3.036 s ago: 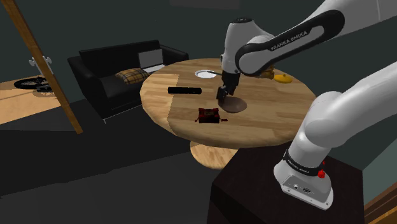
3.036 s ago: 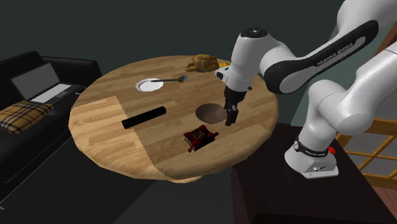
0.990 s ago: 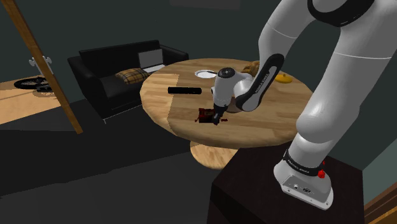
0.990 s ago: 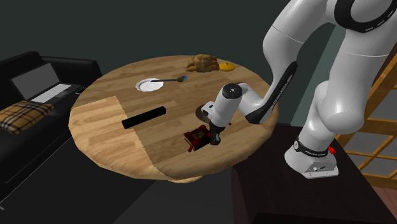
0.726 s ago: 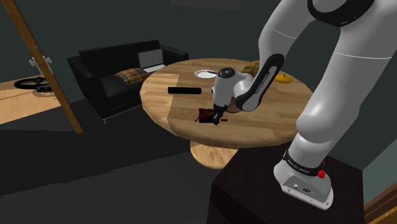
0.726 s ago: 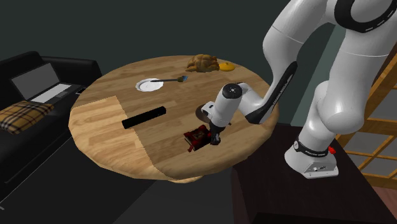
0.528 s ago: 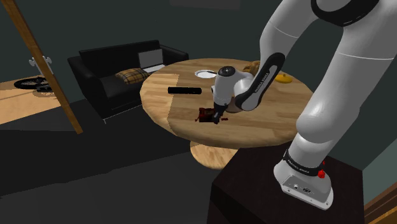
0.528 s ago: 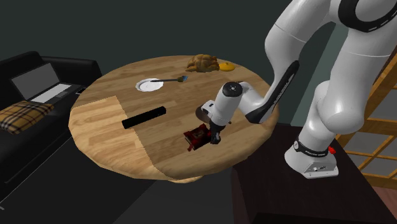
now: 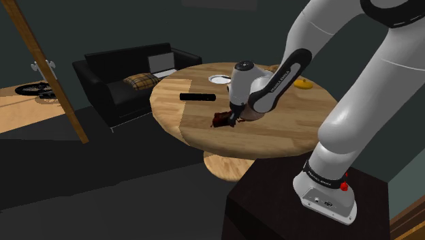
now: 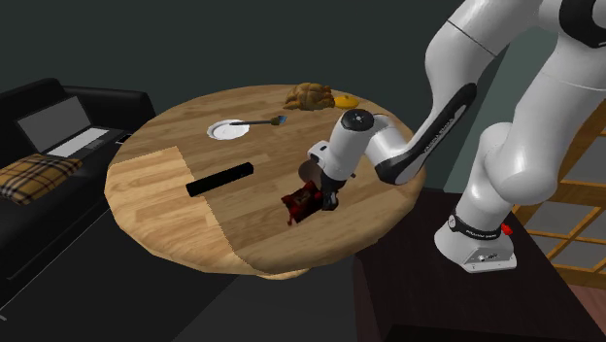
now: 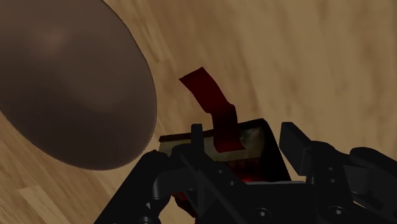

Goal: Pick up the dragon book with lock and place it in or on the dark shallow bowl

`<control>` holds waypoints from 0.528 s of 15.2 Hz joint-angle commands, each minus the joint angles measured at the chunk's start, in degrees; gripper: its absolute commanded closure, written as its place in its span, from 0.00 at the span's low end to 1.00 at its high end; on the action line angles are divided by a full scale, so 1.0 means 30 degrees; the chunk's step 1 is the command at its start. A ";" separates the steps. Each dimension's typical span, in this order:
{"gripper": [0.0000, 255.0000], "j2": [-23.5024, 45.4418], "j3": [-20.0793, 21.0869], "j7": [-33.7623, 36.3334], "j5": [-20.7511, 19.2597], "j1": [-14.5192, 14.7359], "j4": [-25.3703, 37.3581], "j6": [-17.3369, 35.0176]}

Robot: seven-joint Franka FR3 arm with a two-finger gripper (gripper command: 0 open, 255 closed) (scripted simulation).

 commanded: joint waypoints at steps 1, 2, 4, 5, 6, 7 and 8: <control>1.00 -0.0540 -0.0053 -0.0810 0.0960 0.0237 0.0012 -0.0466; 1.00 -0.0849 -0.0091 -0.1191 0.1398 0.0362 -0.0002 -0.0722; 1.00 -0.1449 -0.0202 -0.1878 0.2182 0.0632 0.0000 -0.1258; 1.00 -0.1740 -0.0259 -0.2190 0.2534 0.0762 0.0014 -0.1535; 1.00 -0.2024 -0.0319 -0.2481 0.2860 0.0891 0.0037 -0.1816; 1.00 -0.2303 -0.0383 -0.2754 0.3161 0.1018 0.0069 -0.2103; 1.00 -0.2575 -0.0441 -0.3011 0.3443 0.1136 0.0107 -0.2392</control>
